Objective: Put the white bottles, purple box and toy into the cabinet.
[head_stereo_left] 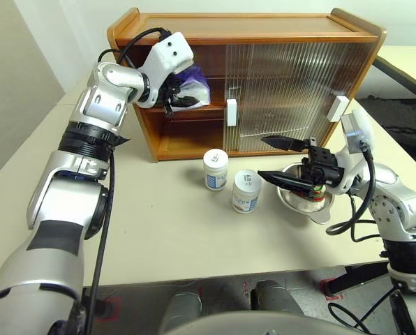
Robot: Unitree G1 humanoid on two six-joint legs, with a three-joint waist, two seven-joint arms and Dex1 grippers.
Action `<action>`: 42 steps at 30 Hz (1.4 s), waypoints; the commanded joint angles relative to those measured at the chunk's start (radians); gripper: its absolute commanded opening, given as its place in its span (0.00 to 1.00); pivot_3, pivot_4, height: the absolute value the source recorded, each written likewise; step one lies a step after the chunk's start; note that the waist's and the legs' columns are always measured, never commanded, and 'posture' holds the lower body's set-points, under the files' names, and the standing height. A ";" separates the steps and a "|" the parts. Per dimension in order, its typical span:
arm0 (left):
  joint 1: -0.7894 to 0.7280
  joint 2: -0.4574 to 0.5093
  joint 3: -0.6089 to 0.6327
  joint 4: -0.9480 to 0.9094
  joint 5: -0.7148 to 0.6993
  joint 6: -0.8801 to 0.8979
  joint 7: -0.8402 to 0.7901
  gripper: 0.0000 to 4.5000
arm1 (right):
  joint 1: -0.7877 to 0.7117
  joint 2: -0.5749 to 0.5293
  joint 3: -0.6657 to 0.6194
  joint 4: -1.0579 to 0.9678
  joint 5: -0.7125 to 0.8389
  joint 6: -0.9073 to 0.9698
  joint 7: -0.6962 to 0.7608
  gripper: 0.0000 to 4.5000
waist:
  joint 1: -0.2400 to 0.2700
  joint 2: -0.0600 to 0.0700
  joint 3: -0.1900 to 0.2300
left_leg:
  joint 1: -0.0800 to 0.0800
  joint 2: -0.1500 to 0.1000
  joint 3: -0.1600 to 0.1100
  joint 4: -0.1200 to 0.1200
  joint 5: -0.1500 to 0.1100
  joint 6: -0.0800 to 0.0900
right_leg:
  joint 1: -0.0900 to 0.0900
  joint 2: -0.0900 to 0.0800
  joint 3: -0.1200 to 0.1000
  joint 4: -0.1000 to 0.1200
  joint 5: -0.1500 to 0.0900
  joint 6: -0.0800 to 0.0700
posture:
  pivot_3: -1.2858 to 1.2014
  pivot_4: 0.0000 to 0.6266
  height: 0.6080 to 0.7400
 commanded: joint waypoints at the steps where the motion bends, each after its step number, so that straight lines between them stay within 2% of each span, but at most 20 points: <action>1: -0.008 -0.012 0.000 0.023 0.011 -0.017 0.004 0.75 | 0.004 -0.008 -0.005 -0.013 -0.002 -0.002 0.000 1.00 | 0.000 0.000 0.000 | 0.000 0.000 0.000 0.000 0.000 0.000 | 0.000 0.000 0.000 0.000 0.000 0.000 | 0.46 0.00 1.00; 4: -0.011 -0.019 0.013 0.015 0.003 -0.034 0.020 1.00 | 0.002 -0.007 -0.003 -0.011 -0.003 -0.002 0.000 1.00 | 0.000 0.000 0.000 | -0.001 0.000 0.000 0.000 0.000 0.000 | 0.000 0.000 0.000 0.000 0.001 -0.002 | 0.46 0.00 1.00; 7: -0.012 -0.023 0.027 0.003 0.000 -0.063 0.044 1.00 | 0.002 -0.007 -0.002 -0.010 -0.004 -0.003 0.002 1.00 | 0.001 0.000 0.000 | -0.001 0.000 0.000 0.000 0.000 0.000 | 0.000 0.000 0.000 0.000 0.002 -0.003 | 0.46 0.00 1.00; 11: -0.002 -0.053 0.105 -0.060 -0.052 -0.121 0.124 1.00 | 0.003 -0.009 0.001 -0.005 -0.005 0.000 0.005 1.00 | 0.001 -0.002 0.001 | -0.004 0.000 0.000 0.000 0.000 0.000 | -0.001 0.000 0.000 -0.001 0.002 -0.003 | 0.46 0.00 1.00; 15: 0.026 -0.064 0.148 -0.144 -0.098 -0.091 0.139 1.00 | -0.002 -0.011 0.001 0.003 -0.006 0.001 0.009 1.00 | 0.002 -0.002 0.001 | -0.007 0.000 0.000 0.000 0.000 0.000 | -0.002 0.000 0.000 -0.005 0.003 -0.002 | 0.47 0.00 1.00; 21: 0.124 -0.058 0.199 -0.359 -0.184 0.062 0.146 1.00 | -0.007 -0.013 0.003 0.011 -0.007 0.003 0.014 1.00 | 0.004 -0.002 0.001 | -0.010 0.000 0.000 0.000 0.003 -0.005 | -0.002 0.000 0.000 -0.010 0.004 0.000 | 0.47 0.00 1.00; 27: 0.327 -0.058 0.280 -0.694 -0.341 0.346 0.203 1.00 | -0.006 -0.020 0.001 0.013 -0.004 0.008 0.019 1.00 | 0.012 -0.001 0.001 | -0.010 0.000 0.000 0.000 0.004 -0.008 | -0.001 0.000 0.000 -0.010 0.005 0.000 | 0.47 0.00 1.00; 33: 0.472 -0.132 0.326 -0.820 -0.364 0.407 0.374 1.00 | -0.012 -0.023 0.003 0.021 -0.003 0.010 0.026 1.00 | 0.021 -0.002 0.001 | -0.006 0.000 0.000 0.003 0.001 -0.001 | 0.003 0.000 0.000 -0.010 0.008 0.001 | 0.48 0.00 1.00; 35: 0.492 -0.206 0.353 -0.837 -0.401 0.439 0.449 1.00 | -0.015 -0.024 0.005 0.027 -0.006 0.008 0.031 1.00 | 0.023 -0.002 0.001 | -0.003 0.000 0.000 0.003 0.001 0.000 | 0.005 0.000 0.000 -0.010 0.009 0.000 | 0.48 0.00 1.00; 36: 0.505 -0.242 0.360 -0.848 -0.411 0.448 0.484 0.91 | -0.016 -0.024 0.006 0.029 -0.006 0.008 0.033 1.00 | 0.023 -0.003 0.002 | -0.001 0.000 0.000 0.003 0.002 0.000 | 0.007 0.000 0.000 -0.010 0.010 0.000 | 0.48 0.00 1.00; 38: 0.531 -0.294 0.353 -0.870 -0.413 0.452 0.536 0.79 | -0.015 -0.026 0.004 0.032 -0.008 0.006 0.037 1.00 | 0.022 -0.006 0.004 | 0.004 -0.001 0.000 0.003 0.002 0.001 | 0.012 0.000 0.000 -0.010 0.010 0.000 | 0.48 0.00 1.00; 42: 0.568 -0.346 0.318 -0.854 -0.377 0.405 0.608 0.46 | -0.013 -0.024 0.006 0.035 -0.011 0.003 0.038 1.00 | 0.015 -0.007 0.004 | 0.011 -0.001 0.000 0.002 0.001 0.003 | 0.017 0.000 0.000 -0.010 0.005 0.009 | 0.48 0.00 1.00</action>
